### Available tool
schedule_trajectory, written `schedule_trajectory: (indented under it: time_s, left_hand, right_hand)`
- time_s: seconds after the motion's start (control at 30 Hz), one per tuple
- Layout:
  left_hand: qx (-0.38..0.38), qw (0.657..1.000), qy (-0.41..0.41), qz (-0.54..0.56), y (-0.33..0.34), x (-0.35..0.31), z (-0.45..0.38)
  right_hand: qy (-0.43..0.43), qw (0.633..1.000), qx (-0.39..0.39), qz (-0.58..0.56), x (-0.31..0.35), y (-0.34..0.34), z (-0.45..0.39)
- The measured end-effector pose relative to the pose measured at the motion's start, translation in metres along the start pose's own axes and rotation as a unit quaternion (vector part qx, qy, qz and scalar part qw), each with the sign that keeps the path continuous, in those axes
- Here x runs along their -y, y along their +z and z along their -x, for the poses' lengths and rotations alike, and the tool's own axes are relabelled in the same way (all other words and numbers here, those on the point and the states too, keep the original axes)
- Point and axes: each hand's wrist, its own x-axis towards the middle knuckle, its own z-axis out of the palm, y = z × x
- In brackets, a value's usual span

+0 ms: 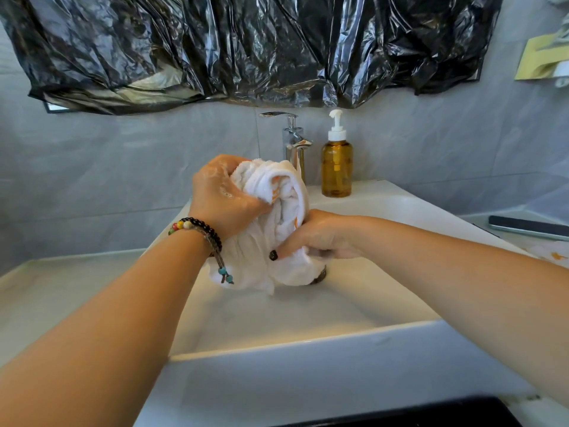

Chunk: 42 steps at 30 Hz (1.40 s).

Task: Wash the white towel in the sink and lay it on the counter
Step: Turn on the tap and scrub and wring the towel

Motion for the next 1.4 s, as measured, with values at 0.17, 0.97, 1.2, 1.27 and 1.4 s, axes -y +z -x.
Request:
schedule_trajectory:
  time_s: [0.17, 0.97, 1.2, 1.27, 1.4]
  left_hand:
    - [-0.041, 0.999, 0.023, 0.003, 0.000, 0.001, -0.001]
    - [-0.046, 0.987, -0.087, 0.123, -0.004, -0.010, -0.002]
    - [-0.128, 0.930, -0.230, 0.256, -0.004, -0.007, -0.005]
    - [-0.142, 0.891, -0.298, 0.312, -0.003, -0.009, -0.002]
    - [0.016, 0.801, -0.405, 0.439, 0.000, -0.016, -0.003]
  right_hand:
    - [-0.021, 0.991, 0.063, -0.116, -0.006, -0.002, -0.001]
    - [-0.195, 0.947, -0.254, 0.012, 0.009, 0.020, 0.001]
    - [-0.262, 0.907, -0.235, 0.232, 0.021, 0.030, 0.016]
    - [-0.256, 0.895, -0.230, 0.283, 0.026, 0.040, 0.014]
    - [-0.264, 0.887, -0.255, 0.282, 0.025, 0.039, 0.004]
